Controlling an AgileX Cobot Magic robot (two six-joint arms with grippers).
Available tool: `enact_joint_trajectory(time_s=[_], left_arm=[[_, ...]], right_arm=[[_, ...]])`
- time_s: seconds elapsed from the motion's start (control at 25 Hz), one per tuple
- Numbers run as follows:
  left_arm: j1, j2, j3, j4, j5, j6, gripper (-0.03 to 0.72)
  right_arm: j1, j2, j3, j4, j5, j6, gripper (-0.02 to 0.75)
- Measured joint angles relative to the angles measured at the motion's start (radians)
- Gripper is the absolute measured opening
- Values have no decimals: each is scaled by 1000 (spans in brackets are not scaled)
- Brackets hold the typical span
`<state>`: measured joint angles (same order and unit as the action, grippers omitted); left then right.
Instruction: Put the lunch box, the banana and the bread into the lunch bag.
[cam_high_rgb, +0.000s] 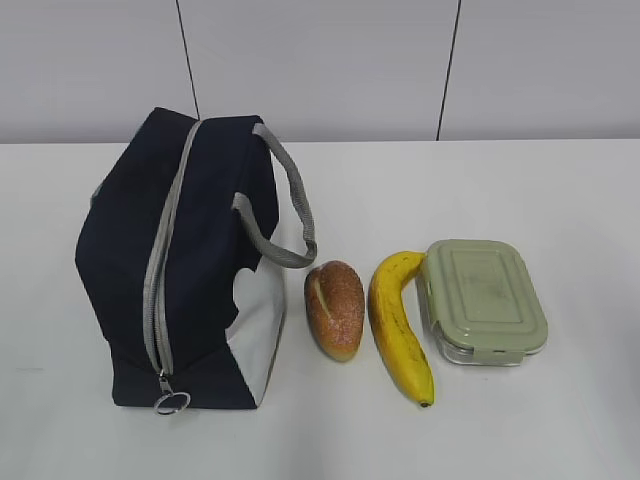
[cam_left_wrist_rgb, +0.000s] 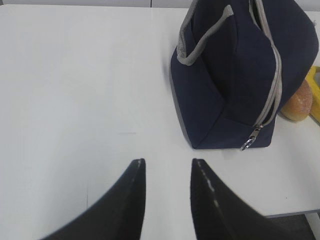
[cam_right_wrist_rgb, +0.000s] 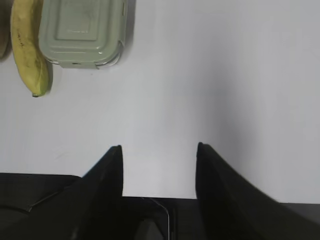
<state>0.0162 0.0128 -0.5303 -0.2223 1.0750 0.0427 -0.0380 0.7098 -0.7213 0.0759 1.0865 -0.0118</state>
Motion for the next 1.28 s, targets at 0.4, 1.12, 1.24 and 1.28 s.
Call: enact_joint_trajectory(time_s=[0.4,1.12,1.24,1.28], left_arm=[[0,0,0,0,0,0,236],[0,8,0,2,0,0,239],[0,11,0,2,0,0,239],[0,11,0,2,0,0,239]], right_arm=[[-2,365,-132,80,-84,-36,365],[-425,832,-181,807,60,-796,365],[-491,931,-183,877,85,-901,365],[-508,967,-188,887,86,-925,364]])
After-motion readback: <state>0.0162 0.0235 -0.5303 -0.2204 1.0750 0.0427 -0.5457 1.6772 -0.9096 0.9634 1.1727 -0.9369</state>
